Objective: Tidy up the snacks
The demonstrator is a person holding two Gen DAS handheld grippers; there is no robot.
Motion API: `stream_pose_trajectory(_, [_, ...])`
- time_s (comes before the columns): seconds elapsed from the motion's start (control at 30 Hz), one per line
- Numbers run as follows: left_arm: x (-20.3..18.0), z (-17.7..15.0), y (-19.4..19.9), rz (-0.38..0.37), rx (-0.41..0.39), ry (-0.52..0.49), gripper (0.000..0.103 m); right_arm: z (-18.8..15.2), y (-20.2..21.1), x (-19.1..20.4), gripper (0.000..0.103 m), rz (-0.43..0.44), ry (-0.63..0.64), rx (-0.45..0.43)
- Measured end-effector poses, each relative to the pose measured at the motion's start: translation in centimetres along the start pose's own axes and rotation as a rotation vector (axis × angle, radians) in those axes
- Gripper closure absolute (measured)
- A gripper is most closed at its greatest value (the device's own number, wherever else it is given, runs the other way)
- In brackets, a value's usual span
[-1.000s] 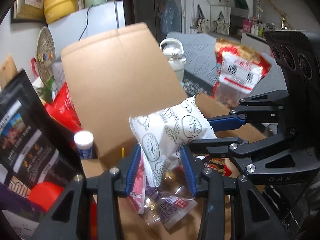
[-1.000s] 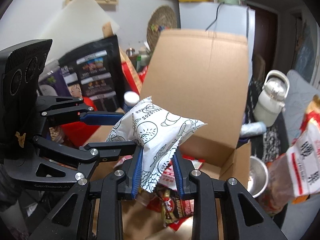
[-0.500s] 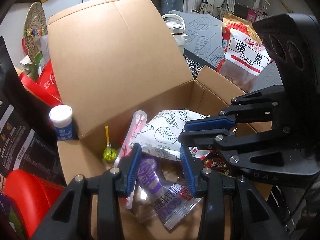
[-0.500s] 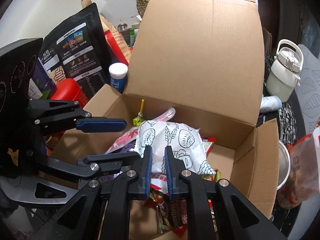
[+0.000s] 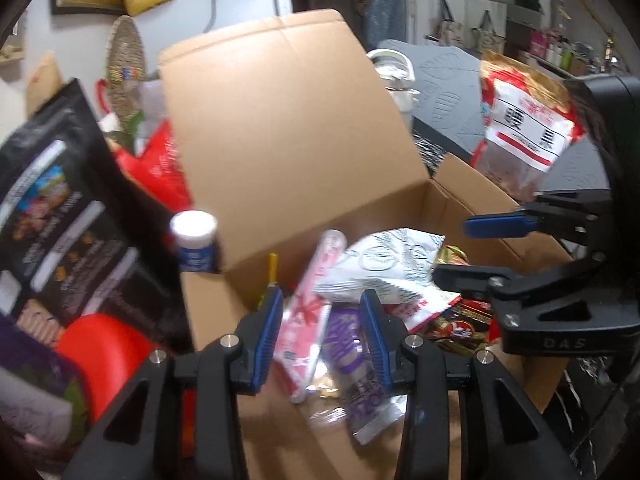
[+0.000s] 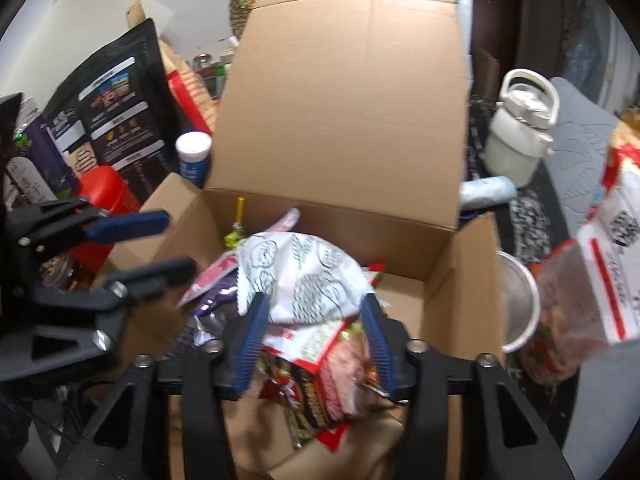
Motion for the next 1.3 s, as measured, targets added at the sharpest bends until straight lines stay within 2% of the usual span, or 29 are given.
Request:
stream_pose_trajectory(0.07, [0.1,0.1,0.5,0.041,-0.011,0.003,0.063,0.0,0.6,-0.2,0.036,-0.026,-0.007,-0.012])
stream_pose_trajectory(0.1, [0.2,0.1,0.7,0.054,-0.011,0.006,0.058,-0.1,1.0,-0.2,0.031,-0.036,-0.008,-0.018])
stream_pose_trajectory(0.17, [0.3,0.2,1.0,0.062,-0.009,0.024,0.032,-0.1,1.6,-0.1,0.03,-0.064,-0.001,-0.028])
stream_pose_trajectory(0.2, [0.4,0.3,1.3,0.065,-0.015,0.033,0.012,-0.2,2.0,0.0,0.027,-0.08,0.004,-0.031])
stream_pose_trajectory(0.23, [0.6,0.3,1.8,0.076,-0.031,0.043,0.005,-0.2,2.3,0.0,0.024,-0.091,0.007,-0.034])
stream_pose_trajectory(0.3, [0.6,0.4,2.5,0.088,-0.048,0.043,0.003,-0.3,3.2,-0.1,0.021,-0.135,0.01,-0.049])
stream_pose_trajectory(0.63, [-0.1,0.6,6.5,0.112,-0.083,0.046,0.003,-0.2,7.5,0.4,0.02,-0.171,-0.006,-0.101])
stream_pose_trajectory(1.03, [-1.0,0.3,14.9,0.131,-0.197,0.051,0.003,-0.6,15.3,2.6,0.02,-0.217,-0.022,-0.22])
stream_pose_trajectory(1.3, [-2.3,-1.0,20.4,0.13,-0.28,0.043,0.003,-2.6,21.1,4.2,0.02,-0.243,-0.042,-0.295])
Point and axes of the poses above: each gripper's, at about its wrist camera, not at the fingertips, and y roughly against the way its jaws point, x to its left, z to its top, the point moved 4 cm from there along -y, roughly the way its jaws point, and after that the axes turned 1 degree about -z, right-handed, at the moved point
